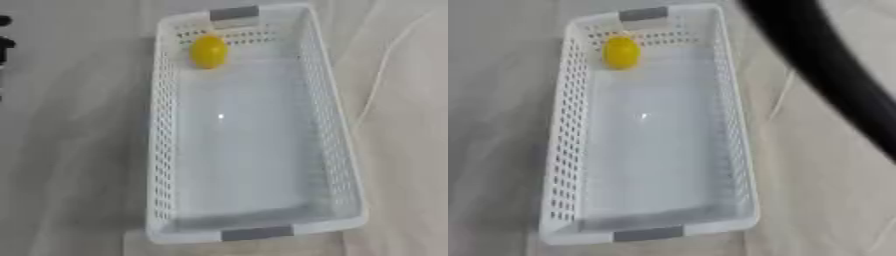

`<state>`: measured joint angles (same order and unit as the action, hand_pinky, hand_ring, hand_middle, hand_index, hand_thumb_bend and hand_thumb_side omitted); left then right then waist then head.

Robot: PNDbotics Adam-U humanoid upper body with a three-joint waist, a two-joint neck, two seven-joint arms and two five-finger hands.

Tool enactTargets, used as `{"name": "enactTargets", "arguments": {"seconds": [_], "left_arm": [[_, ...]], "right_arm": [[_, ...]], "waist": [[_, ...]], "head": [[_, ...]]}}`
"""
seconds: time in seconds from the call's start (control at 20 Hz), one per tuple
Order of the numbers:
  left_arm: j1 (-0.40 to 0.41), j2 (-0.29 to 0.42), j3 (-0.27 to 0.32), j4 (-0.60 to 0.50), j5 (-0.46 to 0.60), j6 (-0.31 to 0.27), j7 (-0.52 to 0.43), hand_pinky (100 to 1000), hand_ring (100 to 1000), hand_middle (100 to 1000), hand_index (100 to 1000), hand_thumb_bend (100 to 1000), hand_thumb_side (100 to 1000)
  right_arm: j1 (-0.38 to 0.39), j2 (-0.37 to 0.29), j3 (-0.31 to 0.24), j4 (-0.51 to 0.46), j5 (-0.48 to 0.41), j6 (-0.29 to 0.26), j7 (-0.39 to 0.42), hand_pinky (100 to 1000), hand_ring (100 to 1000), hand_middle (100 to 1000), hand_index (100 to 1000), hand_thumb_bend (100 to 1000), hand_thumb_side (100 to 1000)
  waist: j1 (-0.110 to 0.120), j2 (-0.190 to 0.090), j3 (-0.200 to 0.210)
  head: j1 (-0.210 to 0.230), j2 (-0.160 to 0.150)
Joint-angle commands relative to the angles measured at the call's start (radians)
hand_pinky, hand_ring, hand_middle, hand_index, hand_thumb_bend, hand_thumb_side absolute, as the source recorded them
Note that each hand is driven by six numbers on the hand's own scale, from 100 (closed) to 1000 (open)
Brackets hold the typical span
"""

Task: Pick up objects on the table and place them in the box.

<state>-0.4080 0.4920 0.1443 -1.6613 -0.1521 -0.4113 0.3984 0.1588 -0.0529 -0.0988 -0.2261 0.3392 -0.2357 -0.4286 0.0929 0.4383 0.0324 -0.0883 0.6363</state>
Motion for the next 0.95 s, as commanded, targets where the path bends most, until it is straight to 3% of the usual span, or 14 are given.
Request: {"name": "enactTargets", "arguments": {"seconds": [0.05,0.4,0.75,0.95], "left_arm": [[0.051,-0.071,0.063,-0.101,0.098,-0.029,0.034,569,767,826,881,273,993],[0.138,-0.194,0.103,-0.181,0.162,-0.052,0.029,559,765,829,885,309,1000],[0.194,-0.237,0.101,-0.174,0.182,-0.037,-0.006,530,748,823,882,292,1000],[0.214,-0.259,0.096,-0.162,0.19,-0.031,-0.018,516,742,821,886,286,1000]], "right_arm": [[0.01,0.012,0.005,0.017,-0.013,-0.002,-0.008,470,584,680,719,100,871],[0.012,0.014,0.012,0.034,-0.035,-0.01,-0.015,469,583,680,718,100,871],[0.011,0.018,0.022,0.059,-0.058,-0.015,-0.021,470,584,681,719,100,871],[0.013,0.012,0.027,0.063,-0.064,-0.023,-0.02,470,584,680,719,100,871]], "waist": [[-0.004,-0.012,0.007],[-0.004,-0.02,0.023],[-0.005,-0.023,0.043],[-0.008,-0.028,0.041]], "head": [[-0.013,-0.02],[0.004,-0.032],[0.004,-0.057],[-0.015,-0.093]]}}
